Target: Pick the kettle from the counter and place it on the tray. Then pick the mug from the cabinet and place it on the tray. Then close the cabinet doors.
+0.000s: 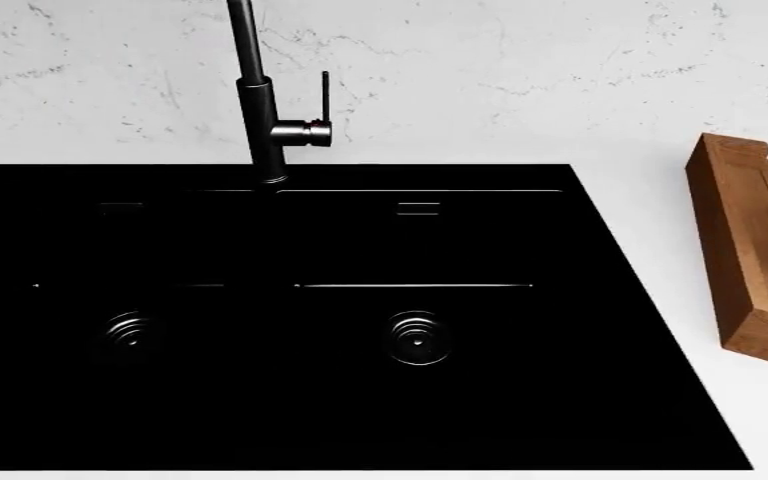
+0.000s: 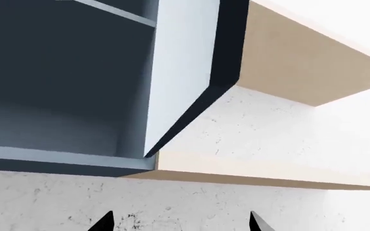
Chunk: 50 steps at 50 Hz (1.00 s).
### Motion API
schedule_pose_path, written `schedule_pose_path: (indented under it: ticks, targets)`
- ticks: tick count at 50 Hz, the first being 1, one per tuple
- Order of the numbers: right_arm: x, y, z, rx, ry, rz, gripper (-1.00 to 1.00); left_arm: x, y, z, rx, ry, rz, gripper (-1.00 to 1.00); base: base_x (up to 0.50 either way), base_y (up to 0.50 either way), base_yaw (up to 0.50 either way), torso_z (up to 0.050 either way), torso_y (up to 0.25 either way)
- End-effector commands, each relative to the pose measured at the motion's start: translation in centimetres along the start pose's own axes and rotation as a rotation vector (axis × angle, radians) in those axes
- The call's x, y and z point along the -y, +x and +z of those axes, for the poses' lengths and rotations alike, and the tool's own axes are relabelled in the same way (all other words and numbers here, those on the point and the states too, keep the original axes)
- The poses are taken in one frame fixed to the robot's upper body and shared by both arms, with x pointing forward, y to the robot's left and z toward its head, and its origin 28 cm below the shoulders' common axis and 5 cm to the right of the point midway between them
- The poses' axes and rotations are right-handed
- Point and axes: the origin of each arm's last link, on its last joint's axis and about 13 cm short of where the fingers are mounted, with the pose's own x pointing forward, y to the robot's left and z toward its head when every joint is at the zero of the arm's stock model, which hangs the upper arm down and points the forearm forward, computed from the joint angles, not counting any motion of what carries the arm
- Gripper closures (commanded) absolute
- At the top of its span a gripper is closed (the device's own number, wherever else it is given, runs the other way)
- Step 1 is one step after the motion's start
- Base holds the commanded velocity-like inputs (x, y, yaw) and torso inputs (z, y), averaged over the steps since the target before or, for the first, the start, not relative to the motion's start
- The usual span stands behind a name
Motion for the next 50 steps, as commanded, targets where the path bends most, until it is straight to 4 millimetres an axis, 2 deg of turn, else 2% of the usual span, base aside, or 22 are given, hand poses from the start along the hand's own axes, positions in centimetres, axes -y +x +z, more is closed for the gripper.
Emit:
schedule_pose_path:
  ticks: [1,6,17,24,30,34,41,50]
  targets:
    - [1.5,1.5,1.1,-0.054,-0.031,-0.132,-1.00,0.1,0.1,0.1,0.001,-0.001,-0.006,-1.00,0.00,0.00,0.00,0.000,0.000]
    - [2.6,2.2,2.4,-0.001,-0.026,-0.204,-1.00,0.1,0.1,0.2,0.002,0.000,-0.008,-1.00,0.00,0.00,0.00,0.000,0.000]
    - [4.7,4.0,4.9,0.096,-0.085,-0.237,-1.00,0.1,0.0,0.1,0.002,-0.002,-0.008,-1.00,0.00,0.00,0.00,0.000,0.000]
    - [5.5,5.3,5.7,0.115,-0.126,-0.246,-1.00,0.2,0.0,0.1,0.001,-0.003,-0.009,-1.00,0.00,0.00,0.00,0.002,0.000]
    - [6.2,6.5,7.2,0.163,-0.112,-0.250,-1.00,0.2,0.0,0.1,0.001,-0.005,-0.008,-1.00,0.00,0.00,0.00,0.006,0.000]
    - [5.7,7.3,8.5,0.194,-0.088,-0.197,-1.00,0.2,0.0,0.0,0.000,-0.007,-0.010,-1.00,0.00,0.00,0.00,0.005,0.000]
    - [3.7,8.1,10.8,0.246,-0.031,-0.073,-1.00,0.1,-0.1,0.1,0.002,-0.009,-0.009,-1.00,0.01,0.00,0.01,0.008,0.000]
    - [1.7,8.7,12.0,0.276,-0.004,0.019,-1.00,-0.3,-0.2,0.0,0.002,-0.012,-0.001,-1.00,0.00,0.00,0.00,0.005,0.001]
